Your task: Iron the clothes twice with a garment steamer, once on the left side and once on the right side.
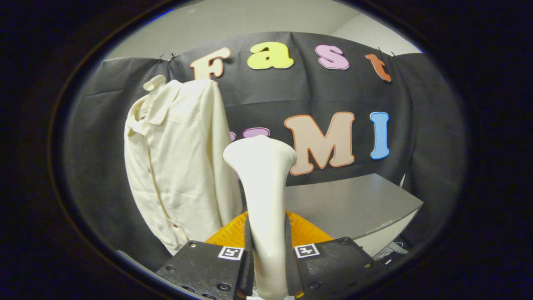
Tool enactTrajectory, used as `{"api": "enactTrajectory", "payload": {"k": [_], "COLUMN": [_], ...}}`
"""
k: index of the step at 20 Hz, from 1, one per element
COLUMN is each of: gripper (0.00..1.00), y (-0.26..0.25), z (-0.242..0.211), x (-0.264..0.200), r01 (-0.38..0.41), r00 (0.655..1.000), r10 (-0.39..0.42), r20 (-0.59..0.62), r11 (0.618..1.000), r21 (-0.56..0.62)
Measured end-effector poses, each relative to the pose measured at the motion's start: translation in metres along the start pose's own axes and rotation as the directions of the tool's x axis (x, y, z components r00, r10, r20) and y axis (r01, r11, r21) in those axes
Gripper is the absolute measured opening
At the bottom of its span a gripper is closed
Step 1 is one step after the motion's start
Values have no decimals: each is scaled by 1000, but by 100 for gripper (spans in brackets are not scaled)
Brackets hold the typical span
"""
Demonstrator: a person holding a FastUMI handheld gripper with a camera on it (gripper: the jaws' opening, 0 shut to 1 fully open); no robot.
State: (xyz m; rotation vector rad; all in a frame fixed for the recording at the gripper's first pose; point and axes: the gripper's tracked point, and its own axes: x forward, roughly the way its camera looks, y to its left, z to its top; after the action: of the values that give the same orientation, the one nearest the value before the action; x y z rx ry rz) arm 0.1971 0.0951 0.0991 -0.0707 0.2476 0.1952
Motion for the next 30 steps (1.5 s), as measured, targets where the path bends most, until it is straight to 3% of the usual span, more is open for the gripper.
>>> {"api": "enactTrajectory", "payload": {"k": [5, 15, 19, 25, 30], "gripper": [31, 30, 30, 30, 32], "y": [64, 202, 235, 292, 311], "z": [7, -7, -21, -22, -28], "x": [-23, -13, 8, 28, 54], "r01": [-23, -211, -216, -264, -225], "r00": [998, 966, 967, 943, 948], "r10": [26, 224, 228, 277, 229], "r20": [60, 126, 112, 185, 224], "r11": [999, 972, 970, 960, 973], "r21": [-49, -107, -116, -91, -43]}}
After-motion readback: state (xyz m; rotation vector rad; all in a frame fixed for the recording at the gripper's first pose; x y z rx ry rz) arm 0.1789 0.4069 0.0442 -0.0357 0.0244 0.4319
